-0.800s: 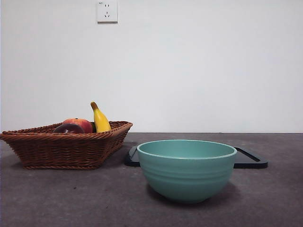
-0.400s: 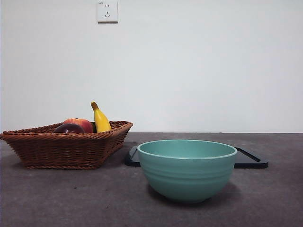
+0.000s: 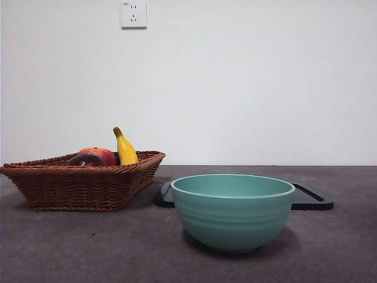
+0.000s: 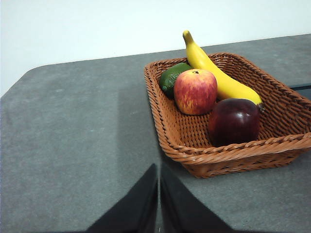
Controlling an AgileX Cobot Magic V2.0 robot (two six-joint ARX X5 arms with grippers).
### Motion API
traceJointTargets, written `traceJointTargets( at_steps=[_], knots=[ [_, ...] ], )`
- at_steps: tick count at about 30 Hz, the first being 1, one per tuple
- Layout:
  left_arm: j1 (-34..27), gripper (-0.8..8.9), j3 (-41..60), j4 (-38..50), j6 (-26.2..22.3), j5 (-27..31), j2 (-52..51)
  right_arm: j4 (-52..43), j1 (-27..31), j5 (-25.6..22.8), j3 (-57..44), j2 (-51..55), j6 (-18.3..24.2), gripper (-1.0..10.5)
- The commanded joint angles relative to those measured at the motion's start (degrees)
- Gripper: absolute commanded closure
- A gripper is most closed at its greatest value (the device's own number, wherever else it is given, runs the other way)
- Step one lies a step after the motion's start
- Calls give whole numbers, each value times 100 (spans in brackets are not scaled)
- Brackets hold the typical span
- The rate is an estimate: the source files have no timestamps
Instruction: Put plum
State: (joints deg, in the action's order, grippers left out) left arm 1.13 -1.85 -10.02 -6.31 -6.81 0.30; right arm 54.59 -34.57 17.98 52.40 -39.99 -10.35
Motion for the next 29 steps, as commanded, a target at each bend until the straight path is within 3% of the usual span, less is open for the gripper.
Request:
traceJointTargets(
  at_steps=[1, 7, 9, 13, 20, 24, 29],
  knots=[
    [-9, 806, 118, -50, 42, 4, -11, -61, -55, 2, 96, -33, 55, 938],
    [-9, 806, 118, -50, 42, 4, -11, -55, -55, 7, 96, -33, 46, 938],
    [-9, 806, 118, -50, 42, 4, -11, -109, -55, -52, 96, -26, 256, 938],
    [-9, 806, 118, -50, 42, 4, -11, -557, 223, -581, 63, 50, 603, 937],
    [-9, 806, 118, -50, 42, 4, -11, -1823, 1687, -625, -673, 570, 901, 938],
    [-9, 806, 118, -52, 42, 4, -11, -3274, 2855, -625, -2022, 1451, 970, 937],
    [-9, 806, 118, -50, 42, 4, -11, -4715, 3515, -789, -3615, 2680, 973, 938]
  ],
)
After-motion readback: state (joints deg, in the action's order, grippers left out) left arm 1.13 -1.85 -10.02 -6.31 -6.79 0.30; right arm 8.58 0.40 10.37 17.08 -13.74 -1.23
